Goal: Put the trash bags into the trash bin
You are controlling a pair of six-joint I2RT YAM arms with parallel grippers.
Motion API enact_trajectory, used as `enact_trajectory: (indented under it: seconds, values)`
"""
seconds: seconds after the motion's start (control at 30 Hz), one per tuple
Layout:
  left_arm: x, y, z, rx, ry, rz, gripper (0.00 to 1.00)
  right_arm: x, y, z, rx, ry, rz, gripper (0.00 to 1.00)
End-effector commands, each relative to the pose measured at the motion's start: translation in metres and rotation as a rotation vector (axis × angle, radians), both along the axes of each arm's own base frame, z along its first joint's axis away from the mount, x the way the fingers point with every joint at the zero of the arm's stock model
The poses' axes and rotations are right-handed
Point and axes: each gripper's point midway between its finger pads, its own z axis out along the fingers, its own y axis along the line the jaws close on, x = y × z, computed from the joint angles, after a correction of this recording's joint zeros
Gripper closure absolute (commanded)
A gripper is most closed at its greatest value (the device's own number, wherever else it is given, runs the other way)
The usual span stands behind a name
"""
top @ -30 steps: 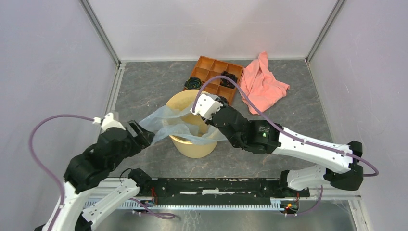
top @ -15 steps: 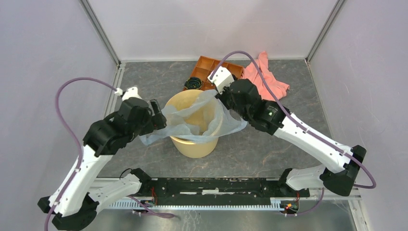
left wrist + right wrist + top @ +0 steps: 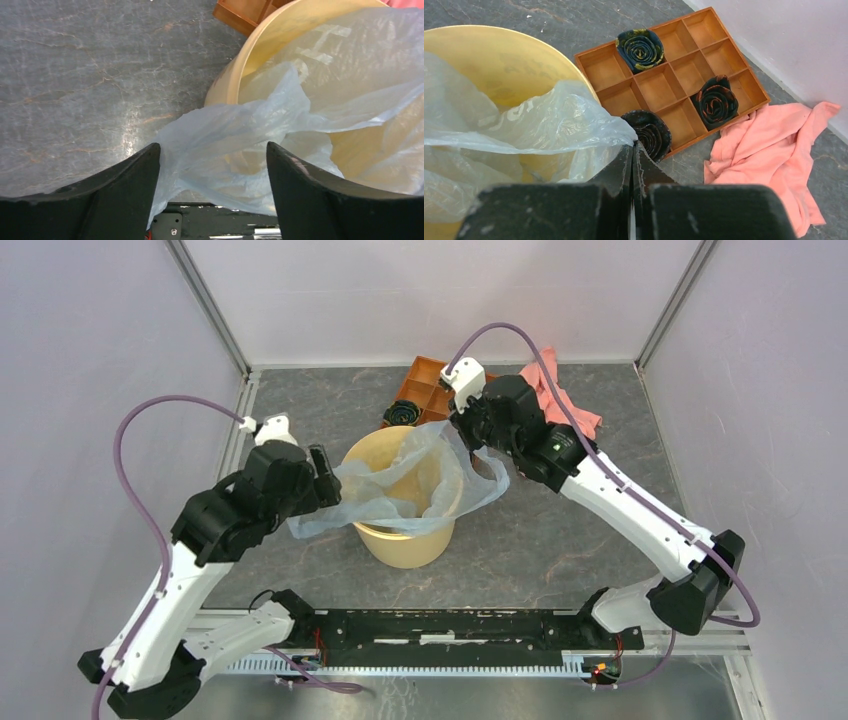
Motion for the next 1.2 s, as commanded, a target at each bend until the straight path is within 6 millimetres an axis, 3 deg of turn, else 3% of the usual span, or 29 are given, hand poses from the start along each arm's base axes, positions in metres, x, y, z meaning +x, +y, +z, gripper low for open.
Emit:
enact_trajectory:
  seconds: [0.0, 0.07, 0.1, 0.37, 0.53, 0.6, 0.83, 1.0, 1.17]
  values:
    - [0.021, 0.001, 0.013, 0.091, -0.036, 0.007, 0.13, 0.008, 0.006, 0.026, 0.097, -0.006, 0.033, 1.00]
    - [0.026, -0.003, 0.011, 0.105, -0.031, -0.012, 0.11, 0.012, 0.005, 0.023, 0.097, 0.005, 0.032, 1.00]
    - [0.028, -0.003, 0.009, 0.113, -0.031, -0.008, 0.16, 0.014, 0.004, 0.021, 0.096, 0.010, 0.029, 1.00]
    - [0.058, 0.024, -0.002, 0.208, -0.015, 0.120, 0.97, 0.035, -0.001, 0.015, 0.124, 0.032, 0.015, 1.00]
    - [0.081, 0.054, -0.011, 0.184, -0.021, 0.227, 0.98, 0.049, -0.001, 0.003, 0.109, 0.055, 0.014, 1.00]
    - [0.091, 0.067, -0.025, 0.158, 0.014, 0.258, 0.98, 0.055, 0.002, 0.000, 0.113, 0.062, 0.019, 0.99]
    - [0.111, 0.057, -0.072, -0.003, 0.100, 0.206, 0.98, 0.075, 0.004, -0.023, 0.112, 0.112, 0.008, 0.97]
    - [0.101, 0.047, -0.097, -0.077, 0.142, 0.179, 0.98, 0.077, -0.002, -0.059, 0.062, 0.176, -0.009, 0.95]
    - [0.070, 0.033, -0.131, -0.158, 0.211, 0.148, 0.98, 0.062, -0.010, -0.088, 0.023, 0.234, -0.008, 0.88]
